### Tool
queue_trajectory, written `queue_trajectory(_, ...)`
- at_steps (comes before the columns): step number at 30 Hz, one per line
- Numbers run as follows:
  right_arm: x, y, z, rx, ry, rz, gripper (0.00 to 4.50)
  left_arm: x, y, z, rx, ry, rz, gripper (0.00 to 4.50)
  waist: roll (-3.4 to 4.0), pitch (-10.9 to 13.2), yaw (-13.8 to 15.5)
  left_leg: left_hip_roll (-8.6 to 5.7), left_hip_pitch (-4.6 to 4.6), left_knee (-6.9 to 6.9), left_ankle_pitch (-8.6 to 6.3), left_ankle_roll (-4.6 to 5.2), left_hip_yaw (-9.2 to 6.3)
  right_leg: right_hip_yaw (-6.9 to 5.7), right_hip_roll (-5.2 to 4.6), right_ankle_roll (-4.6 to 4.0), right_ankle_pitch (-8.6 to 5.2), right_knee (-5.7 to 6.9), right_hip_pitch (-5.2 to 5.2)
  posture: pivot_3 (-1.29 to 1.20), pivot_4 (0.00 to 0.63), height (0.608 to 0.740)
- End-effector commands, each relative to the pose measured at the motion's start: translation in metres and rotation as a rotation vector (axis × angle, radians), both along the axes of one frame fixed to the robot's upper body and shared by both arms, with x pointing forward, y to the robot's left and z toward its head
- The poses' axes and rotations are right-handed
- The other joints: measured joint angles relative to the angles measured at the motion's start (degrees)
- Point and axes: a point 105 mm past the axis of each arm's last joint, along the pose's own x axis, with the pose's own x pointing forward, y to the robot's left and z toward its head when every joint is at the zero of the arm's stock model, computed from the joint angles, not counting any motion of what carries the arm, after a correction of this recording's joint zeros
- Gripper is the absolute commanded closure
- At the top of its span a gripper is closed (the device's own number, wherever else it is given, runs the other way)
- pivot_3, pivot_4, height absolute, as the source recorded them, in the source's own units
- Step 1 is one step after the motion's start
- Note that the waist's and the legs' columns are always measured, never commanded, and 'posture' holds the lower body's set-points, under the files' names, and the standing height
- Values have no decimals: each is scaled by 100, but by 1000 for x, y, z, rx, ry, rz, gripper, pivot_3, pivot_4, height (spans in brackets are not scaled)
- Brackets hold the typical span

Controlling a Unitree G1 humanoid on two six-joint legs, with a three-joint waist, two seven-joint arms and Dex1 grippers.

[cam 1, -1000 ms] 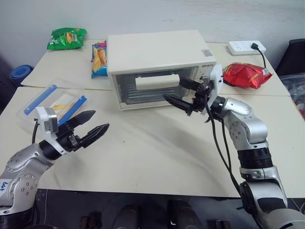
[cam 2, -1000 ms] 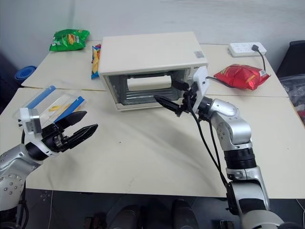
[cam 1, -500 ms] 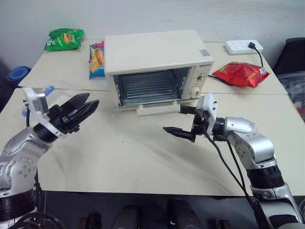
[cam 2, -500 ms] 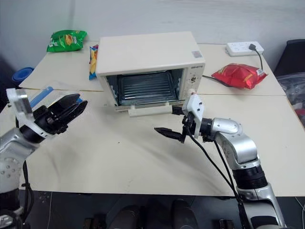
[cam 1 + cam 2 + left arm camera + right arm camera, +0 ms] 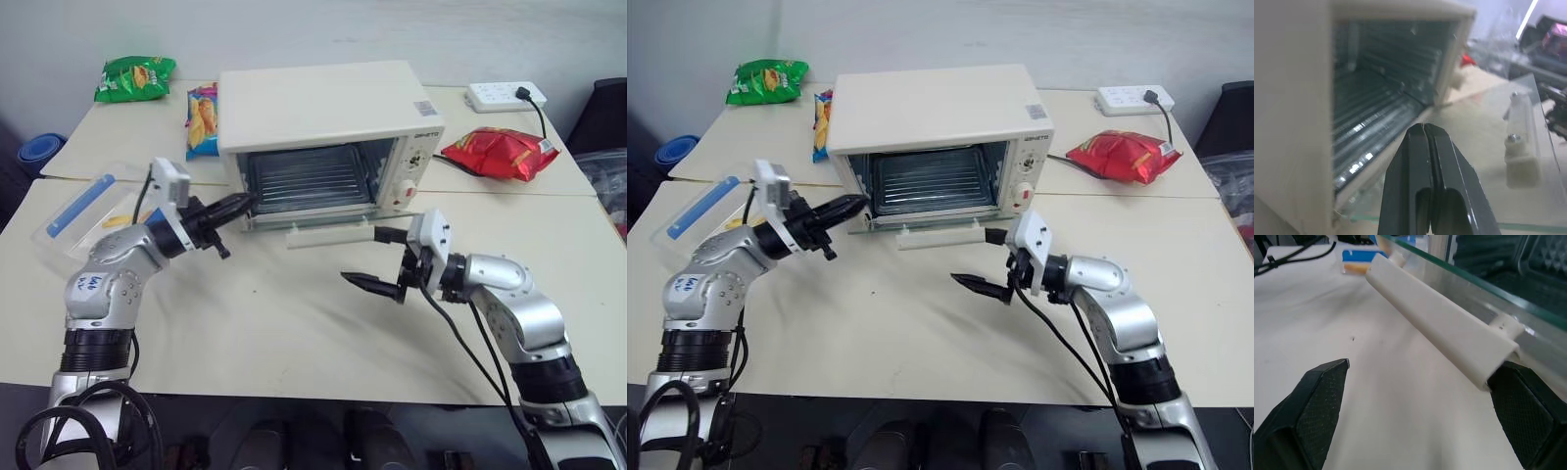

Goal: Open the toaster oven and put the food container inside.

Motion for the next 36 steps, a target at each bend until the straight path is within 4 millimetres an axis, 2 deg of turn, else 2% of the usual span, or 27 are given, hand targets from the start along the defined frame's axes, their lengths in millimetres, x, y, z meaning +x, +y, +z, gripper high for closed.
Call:
queue_trajectory(1, -12, -26, -3, -5, -44, -88, 0, -7, -7, -14, 121, -35, -54, 4491, 0, 0, 69, 0, 0, 1, 0, 0, 0, 0, 0, 0, 0, -1, 1, 0, 150, 740)
queue_trajectory(5, -35, -61, -24, -6, -2, -182, 0, -7, -8, -31, 161, -29, -21, 4491, -1, 0, 126, 0, 3, 5, 0, 0, 1, 3, 0, 1, 0, -4, 7, 0, 150, 740)
queue_trajectory(8, -45, -81, -27, 27, 22, -269, 0, -14, -11, -54, 238, -29, -9, 4491, 0, 0, 133, 0, 14, 5, 0, 1, 2, 6, -1, 1, 0, -12, 16, 0, 150, 740)
queue_trajectory(11, -49, -84, -13, 121, -68, -290, 0, -13, -6, -61, 202, -48, 99, 4491, -1, 0, 102, 2, 23, 4, 1, 1, 8, 15, 1, 3, 1, -17, 19, 0, 150, 740)
queue_trajectory(15, -47, -80, -4, 160, -102, -274, 0, -16, -1, -56, 51, -60, 202, 4491, 0, 0, 113, 8, 24, 3, 2, -2, 6, 13, 4, 3, 1, -15, 19, 0, 150, 740)
queue_trajectory(17, -39, -72, 12, 257, -162, -262, 0, -28, 5, -58, -9, -80, 229, 4491, 0, 0, 102, 8, 22, 4, 2, -2, 5, 13, 3, 3, 1, -17, 18, 0, 150, 740)
queue_trajectory(18, -38, -65, 18, 291, -175, -228, 0, -33, 13, -59, -35, -78, 272, 4491, 0, 0, 83, 8, 23, 2, 2, -2, 6, 14, 4, 3, 1, -19, 18, 0, 150, 740)
queue_trajectory(21, -40, -43, 22, 276, -229, -110, 0, -47, 40, -51, -89, -108, 360, 3945, 0, 0, 101, 13, 24, -2, 3, -3, 7, 14, 6, 2, 1, -20, 14, 0, 150, 740)
queue_trajectory(22, -40, -39, 23, 276, -251, -94, 0, -52, 55, -46, -119, -125, 424, 3666, 0, 0, 107, 14, 24, -2, 3, -4, 4, 11, 6, 2, 1, -20, 15, 0, 150, 740)
queue_trajectory(23, -39, -33, 25, 283, -268, -73, 0, -62, 80, -44, -156, -117, 526, 3386, 0, 0, 110, 15, 22, -2, 3, -4, 3, 10, 6, 2, 1, -23, 15, 0, 150, 740)
queue_trajectory(26, -40, -23, 26, 294, -273, -17, 0, -88, 127, -45, -221, -85, 718, 2405, 0, 0, 108, 14, 22, -2, 1, -2, 2, 12, 4, 2, 1, -31, 19, 0, 150, 740)
queue_trajectory(31, -37, -6, 28, 307, -328, 32, 0, -168, 219, -67, -319, -27, 1192, 909, -3, -1, 92, 14, 23, -5, -6, 4, 2, 12, 3, 2, 1, -44, 25, 0, 150, 740)
queue_trajectory(34, -33, 1, 29, 314, -372, 34, 0, -194, 238, -74, -349, 18, 1319, 12, -11, -2, 132, 16, 26, -3, -6, 4, 2, 11, 3, 2, 1, -43, 28, 0, 150, 740)
queue_trajectory(36, -33, 6, 30, 317, -380, 56, 0, -196, 243, -69, -345, 16, 1349, 12, -15, -4, 186, 15, 26, -1, -7, 5, -8, 4, 0, 1, 1, -44, 35, 0, 150, 740)
